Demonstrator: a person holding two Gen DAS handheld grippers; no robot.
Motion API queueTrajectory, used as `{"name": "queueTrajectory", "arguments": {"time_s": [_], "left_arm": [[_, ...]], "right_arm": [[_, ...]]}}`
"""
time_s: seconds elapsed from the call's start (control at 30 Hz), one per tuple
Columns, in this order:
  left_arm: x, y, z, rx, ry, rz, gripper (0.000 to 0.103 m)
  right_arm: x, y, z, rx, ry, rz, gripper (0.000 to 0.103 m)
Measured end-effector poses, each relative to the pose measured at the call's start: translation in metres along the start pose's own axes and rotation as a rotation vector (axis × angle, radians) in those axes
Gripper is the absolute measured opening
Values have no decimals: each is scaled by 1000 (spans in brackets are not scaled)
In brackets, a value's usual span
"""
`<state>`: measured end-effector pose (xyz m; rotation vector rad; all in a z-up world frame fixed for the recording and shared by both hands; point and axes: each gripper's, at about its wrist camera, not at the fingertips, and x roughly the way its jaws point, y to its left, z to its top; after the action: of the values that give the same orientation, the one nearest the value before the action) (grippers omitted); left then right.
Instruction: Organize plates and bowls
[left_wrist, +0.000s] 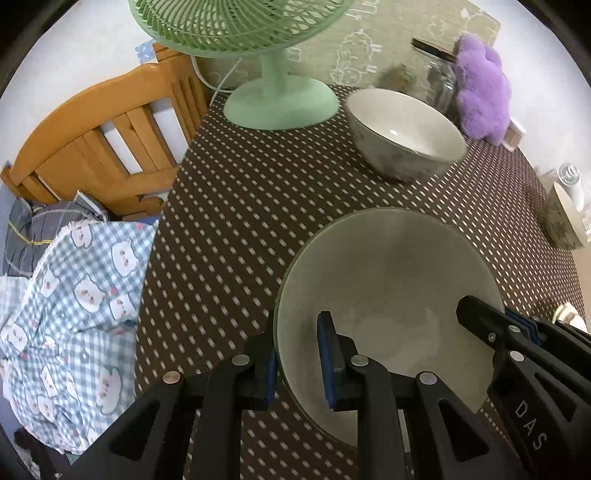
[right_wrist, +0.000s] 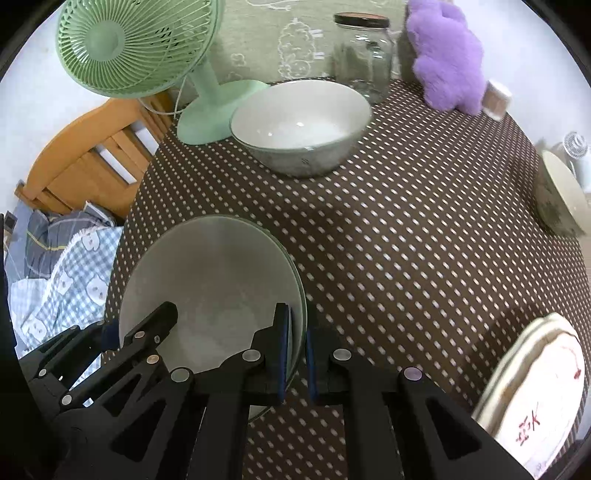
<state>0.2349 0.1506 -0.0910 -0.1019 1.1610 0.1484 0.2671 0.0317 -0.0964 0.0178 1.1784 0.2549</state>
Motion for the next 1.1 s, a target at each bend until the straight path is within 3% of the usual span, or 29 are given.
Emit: {"name": "queueTrajectory", "arguments": {"time_s": [0.63, 1.1], "left_arm": [[-29, -70, -63, 51, 55, -14, 17], [-35, -98, -81, 99, 77, -34, 17]], "right_arm": [[-43, -70, -76, 35, 74, -22, 11], [-58, -96, -100, 73, 92, -41, 11]]}}
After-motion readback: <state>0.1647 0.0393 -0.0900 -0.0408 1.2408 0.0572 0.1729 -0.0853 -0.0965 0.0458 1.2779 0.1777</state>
